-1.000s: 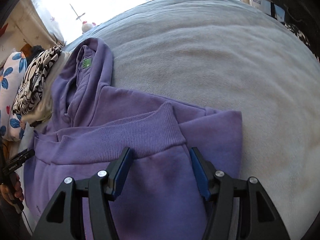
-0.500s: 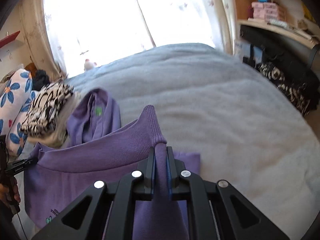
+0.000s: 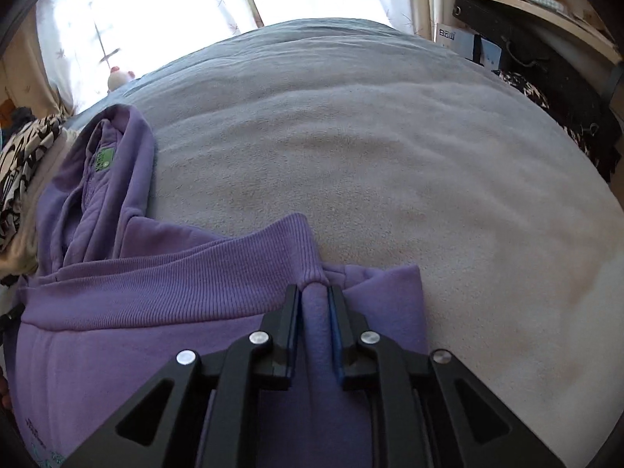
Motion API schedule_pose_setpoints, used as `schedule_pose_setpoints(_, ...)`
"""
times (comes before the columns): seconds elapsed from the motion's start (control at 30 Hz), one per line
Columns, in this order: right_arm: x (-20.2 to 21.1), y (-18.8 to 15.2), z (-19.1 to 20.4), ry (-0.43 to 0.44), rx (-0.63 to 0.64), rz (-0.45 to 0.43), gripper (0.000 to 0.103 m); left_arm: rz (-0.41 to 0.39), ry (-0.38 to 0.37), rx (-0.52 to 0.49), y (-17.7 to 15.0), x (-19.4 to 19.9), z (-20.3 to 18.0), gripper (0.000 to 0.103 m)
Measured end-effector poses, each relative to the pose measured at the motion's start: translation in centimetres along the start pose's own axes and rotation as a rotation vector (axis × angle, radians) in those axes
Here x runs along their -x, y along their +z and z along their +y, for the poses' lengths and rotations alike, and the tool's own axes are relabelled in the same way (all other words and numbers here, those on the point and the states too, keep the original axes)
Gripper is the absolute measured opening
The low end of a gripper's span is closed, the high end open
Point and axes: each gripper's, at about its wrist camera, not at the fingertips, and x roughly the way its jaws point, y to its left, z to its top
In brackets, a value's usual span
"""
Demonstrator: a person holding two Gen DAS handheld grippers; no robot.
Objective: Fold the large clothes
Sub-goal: 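Lift the hem with both tools and fold it up toward the hood, then open both tools, release the hem and lift away from the hoodie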
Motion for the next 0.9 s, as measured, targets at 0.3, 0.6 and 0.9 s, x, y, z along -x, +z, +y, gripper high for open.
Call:
schedule_pose_setpoints(0.3, 7.1, -0.6, 1.7, 0.092, 0.002, -0.052, 0.026, -0.084, 0.152, -0.161, -1.5, 6.8, -5.7, 0.030)
schedule_pose_setpoints(0.6, 7.9, -5.6, 11.3, 0.331, 0.129, 0.047, 0.027, 0.070, 0.078, -0.200, -7.9, 5.4, -13.9, 0.035)
schedule_pose_setpoints(0.9, 8.0, -9.2, 5.9, 0.231, 0.174, 0.015, 0.008, 0.057, 0.249, -0.150, -11.1, 5.6, -8.6, 0.036)
